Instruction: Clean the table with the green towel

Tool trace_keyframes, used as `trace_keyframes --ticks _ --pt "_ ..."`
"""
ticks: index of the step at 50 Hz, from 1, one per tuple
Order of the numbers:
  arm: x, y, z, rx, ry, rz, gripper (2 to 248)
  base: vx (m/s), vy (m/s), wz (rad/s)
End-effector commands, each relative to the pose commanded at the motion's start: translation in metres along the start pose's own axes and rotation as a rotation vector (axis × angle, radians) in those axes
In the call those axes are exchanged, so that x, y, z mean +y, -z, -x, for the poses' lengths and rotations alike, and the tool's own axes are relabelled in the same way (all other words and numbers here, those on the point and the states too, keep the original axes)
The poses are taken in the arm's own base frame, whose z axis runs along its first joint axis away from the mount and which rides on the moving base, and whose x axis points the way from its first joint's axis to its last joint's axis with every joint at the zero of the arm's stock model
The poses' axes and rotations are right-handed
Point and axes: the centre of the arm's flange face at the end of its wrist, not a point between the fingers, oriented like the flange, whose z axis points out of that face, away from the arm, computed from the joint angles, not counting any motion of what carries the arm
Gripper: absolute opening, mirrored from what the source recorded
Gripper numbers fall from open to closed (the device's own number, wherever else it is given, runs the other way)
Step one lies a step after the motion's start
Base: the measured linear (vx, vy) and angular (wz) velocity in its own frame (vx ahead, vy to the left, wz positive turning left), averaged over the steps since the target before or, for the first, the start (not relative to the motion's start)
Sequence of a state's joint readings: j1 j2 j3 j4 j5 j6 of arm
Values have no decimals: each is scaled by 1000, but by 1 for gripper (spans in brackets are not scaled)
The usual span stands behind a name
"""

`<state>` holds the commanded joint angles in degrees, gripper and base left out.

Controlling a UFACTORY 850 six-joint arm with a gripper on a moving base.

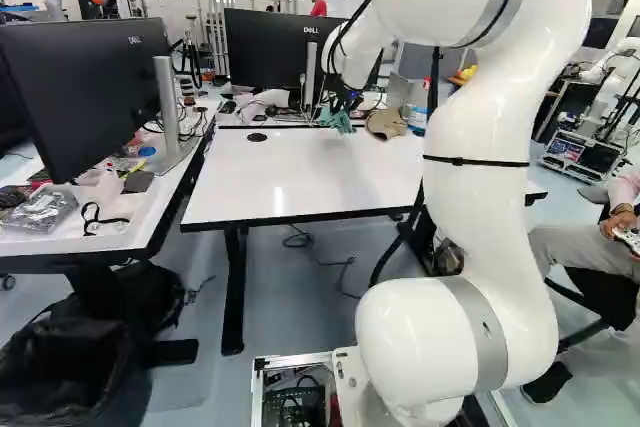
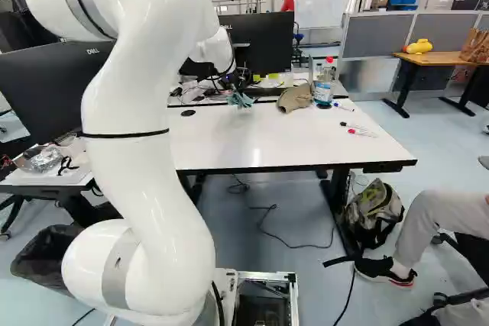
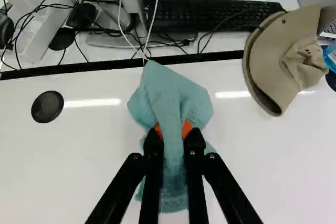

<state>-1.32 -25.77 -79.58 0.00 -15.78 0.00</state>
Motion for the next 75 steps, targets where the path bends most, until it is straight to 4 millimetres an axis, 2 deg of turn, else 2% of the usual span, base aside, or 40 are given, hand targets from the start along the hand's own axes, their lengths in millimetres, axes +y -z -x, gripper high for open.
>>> trace_keyframes --ticks 11,23,24,29,30,34,35,39,40,44,45,50,51,75 --pt "-4 -13 -14 13 5 -4 50 0 0 0" --pt "-4 -13 -14 14 5 -4 55 0 0 0" --pt "-4 -13 -14 14 5 -4 86 0 0 0" --pt "-4 -13 -14 14 5 -4 86 0 0 0" --pt "-4 -13 -14 14 5 -4 120 0 0 0" --pt "-4 -13 -14 14 5 -4 120 0 0 0" --pt "-4 -13 -14 14 5 -4 155 0 0 0" --pt "-4 -13 -14 14 5 -4 155 0 0 0" --pt "-4 -13 -14 14 5 -4 192 0 0 0" --pt "-4 -13 -14 14 5 -4 192 0 0 0" --pt "-4 -13 -14 14 5 -4 228 0 0 0" --pt "-4 -13 -14 14 5 -4 228 0 0 0" --pt "-4 -13 -14 14 5 -4 247 0 0 0" --pt "-5 -10 -11 10 6 -4 247 0 0 0"
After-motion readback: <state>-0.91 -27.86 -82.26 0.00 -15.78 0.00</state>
